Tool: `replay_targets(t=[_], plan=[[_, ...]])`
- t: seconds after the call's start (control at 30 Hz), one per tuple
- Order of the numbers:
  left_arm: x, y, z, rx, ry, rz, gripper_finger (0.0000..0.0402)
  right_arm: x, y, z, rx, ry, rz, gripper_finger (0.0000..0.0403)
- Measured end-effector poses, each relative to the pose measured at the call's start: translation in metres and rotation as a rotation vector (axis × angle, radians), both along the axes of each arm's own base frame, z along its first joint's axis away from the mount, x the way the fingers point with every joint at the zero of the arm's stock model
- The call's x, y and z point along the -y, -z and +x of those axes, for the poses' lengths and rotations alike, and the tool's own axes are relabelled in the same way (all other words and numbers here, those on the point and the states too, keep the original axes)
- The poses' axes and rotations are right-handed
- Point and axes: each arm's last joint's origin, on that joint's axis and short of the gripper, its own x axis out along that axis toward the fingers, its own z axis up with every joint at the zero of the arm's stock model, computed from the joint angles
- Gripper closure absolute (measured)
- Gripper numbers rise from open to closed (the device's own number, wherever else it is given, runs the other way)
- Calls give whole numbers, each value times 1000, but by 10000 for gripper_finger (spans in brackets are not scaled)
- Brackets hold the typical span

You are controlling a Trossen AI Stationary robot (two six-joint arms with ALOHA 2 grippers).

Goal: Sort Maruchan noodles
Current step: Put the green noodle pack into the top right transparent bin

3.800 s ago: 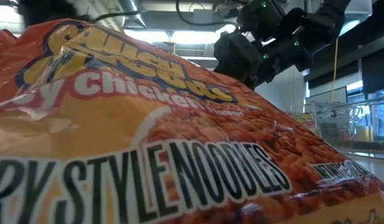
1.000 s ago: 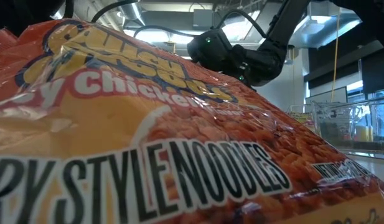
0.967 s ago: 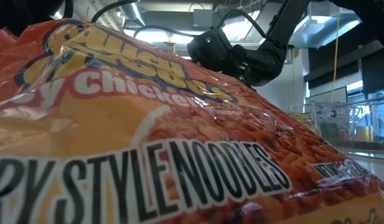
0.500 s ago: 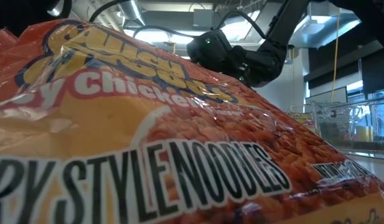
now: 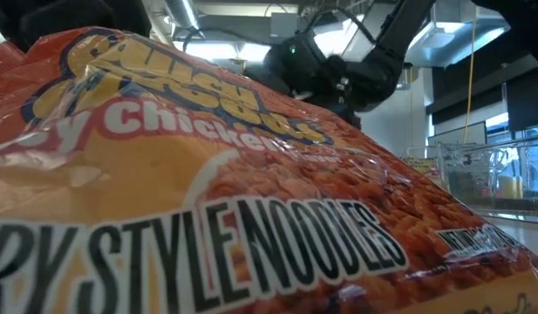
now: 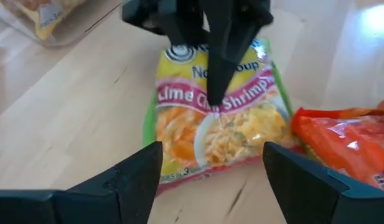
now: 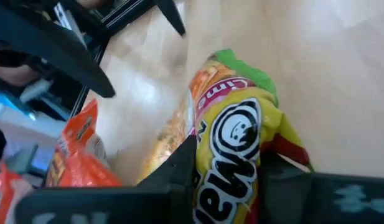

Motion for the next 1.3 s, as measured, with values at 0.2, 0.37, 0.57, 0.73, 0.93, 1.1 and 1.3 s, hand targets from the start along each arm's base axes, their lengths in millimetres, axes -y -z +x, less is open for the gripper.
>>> replay_targets(t=[0.2, 0.37, 0.57, 0.73, 0.93, 1.1, 1.3], plan=[[2, 0, -2, 2, 4, 8, 129, 10, -30, -12, -28, -23, -163, 344], [2, 0, -2, 4, 1, 12, 129, 14, -50, -24, -69, -27, -282, 345], [2, 0, -2, 0, 2, 14, 129, 18, -80, -46, -137, -56, -386, 345], [2, 0, -2, -7, 11, 2, 129, 33, -117, -77, -189, -65, -441, 345], [3, 0, -2, -14, 26, 10, 129, 54, -168, -128, -226, 15, -561, 345], [3, 0, -1, -10, 28, 14, 129, 75, -201, -178, -278, 138, -671, 345], [2, -1, -1, -5, 26, 35, 129, 99, -222, -227, -333, 238, -786, 345]])
